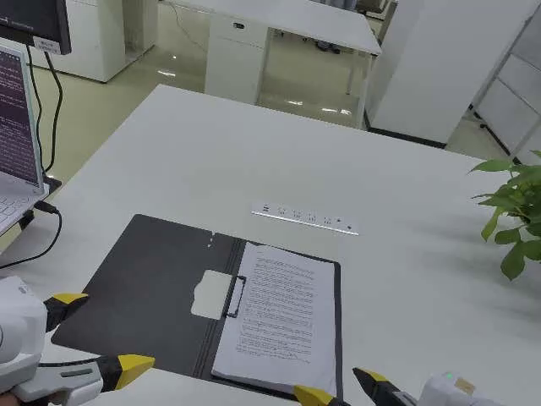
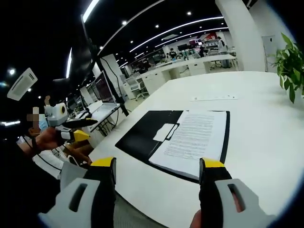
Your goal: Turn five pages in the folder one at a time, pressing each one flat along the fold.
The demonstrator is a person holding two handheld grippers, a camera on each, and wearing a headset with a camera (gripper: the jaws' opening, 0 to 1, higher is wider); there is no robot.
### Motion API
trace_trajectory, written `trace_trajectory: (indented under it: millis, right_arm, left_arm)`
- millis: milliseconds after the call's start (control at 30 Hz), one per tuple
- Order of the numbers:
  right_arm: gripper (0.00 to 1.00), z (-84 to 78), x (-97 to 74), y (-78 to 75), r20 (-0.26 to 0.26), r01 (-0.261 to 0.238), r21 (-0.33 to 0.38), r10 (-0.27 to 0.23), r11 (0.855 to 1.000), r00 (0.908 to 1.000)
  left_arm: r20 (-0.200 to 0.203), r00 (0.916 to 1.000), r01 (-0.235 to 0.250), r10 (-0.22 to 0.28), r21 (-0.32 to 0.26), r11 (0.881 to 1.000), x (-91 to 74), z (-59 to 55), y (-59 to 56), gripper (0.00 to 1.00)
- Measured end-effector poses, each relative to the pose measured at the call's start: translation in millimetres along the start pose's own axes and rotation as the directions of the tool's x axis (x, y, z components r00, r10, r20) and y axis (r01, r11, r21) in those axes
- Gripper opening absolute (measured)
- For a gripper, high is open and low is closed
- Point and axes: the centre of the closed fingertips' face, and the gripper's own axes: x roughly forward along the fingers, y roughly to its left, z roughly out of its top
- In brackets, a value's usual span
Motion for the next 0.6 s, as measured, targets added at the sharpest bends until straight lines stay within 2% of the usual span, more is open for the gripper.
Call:
trace_trajectory:
  millis: [400,600]
  right_arm:
    - [0.70,-4.8,-2.9,-2.1,-0.010,0.010,0.008,-0.010,1.000,0.9999]
    - [0.69,-4.8,-4.2,-4.8,-0.012,0.020,0.013,-0.020,1.000,0.9997]
  left_arm:
    - [-0.003,1.0000,-0.005,0.004,-0.010,1.000,-0.1,-3.0,-0.1,0.79]
    - [-0.006,0.9999,0.008,-0.008,-0.016,1.000,1.1,-6.4,-2.7,0.80]
